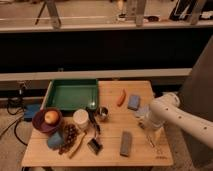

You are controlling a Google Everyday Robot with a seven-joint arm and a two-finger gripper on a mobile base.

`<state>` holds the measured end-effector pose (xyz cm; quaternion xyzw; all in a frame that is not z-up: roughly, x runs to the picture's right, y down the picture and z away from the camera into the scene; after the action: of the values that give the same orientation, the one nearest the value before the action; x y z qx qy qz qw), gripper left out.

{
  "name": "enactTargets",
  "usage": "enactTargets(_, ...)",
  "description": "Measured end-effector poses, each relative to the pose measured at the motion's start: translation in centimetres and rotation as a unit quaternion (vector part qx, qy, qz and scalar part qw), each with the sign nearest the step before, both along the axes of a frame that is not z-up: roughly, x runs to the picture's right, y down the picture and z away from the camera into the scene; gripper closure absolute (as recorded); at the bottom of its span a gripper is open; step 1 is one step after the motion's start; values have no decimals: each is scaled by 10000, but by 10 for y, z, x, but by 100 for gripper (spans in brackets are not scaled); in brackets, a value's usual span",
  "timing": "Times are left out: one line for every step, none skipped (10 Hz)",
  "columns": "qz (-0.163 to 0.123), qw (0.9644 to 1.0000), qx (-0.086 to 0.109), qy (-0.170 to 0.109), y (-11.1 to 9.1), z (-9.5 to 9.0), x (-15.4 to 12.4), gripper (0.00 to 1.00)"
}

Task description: Place fork in metal cup

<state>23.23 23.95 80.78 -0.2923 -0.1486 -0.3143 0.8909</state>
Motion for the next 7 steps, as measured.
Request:
enactTargets(-471, 9985, 120, -259, 4, -1, -12, 20)
enactTargets(-821, 9954, 204, -455, 7, -4, -22, 20)
enactTargets(-1066, 9923, 273, -564, 10, -6, -25, 20)
enactTargets(-1433, 9861, 362, -765, 15, -8, -28, 20)
enactTargets(-1668, 9808, 422, -922, 18, -10, -32, 20)
enactTargets(-1925, 9740, 514, -1081, 17, -12, -32, 20)
enactTargets(-1982, 9718, 553, -1149, 13, -10, -27, 20)
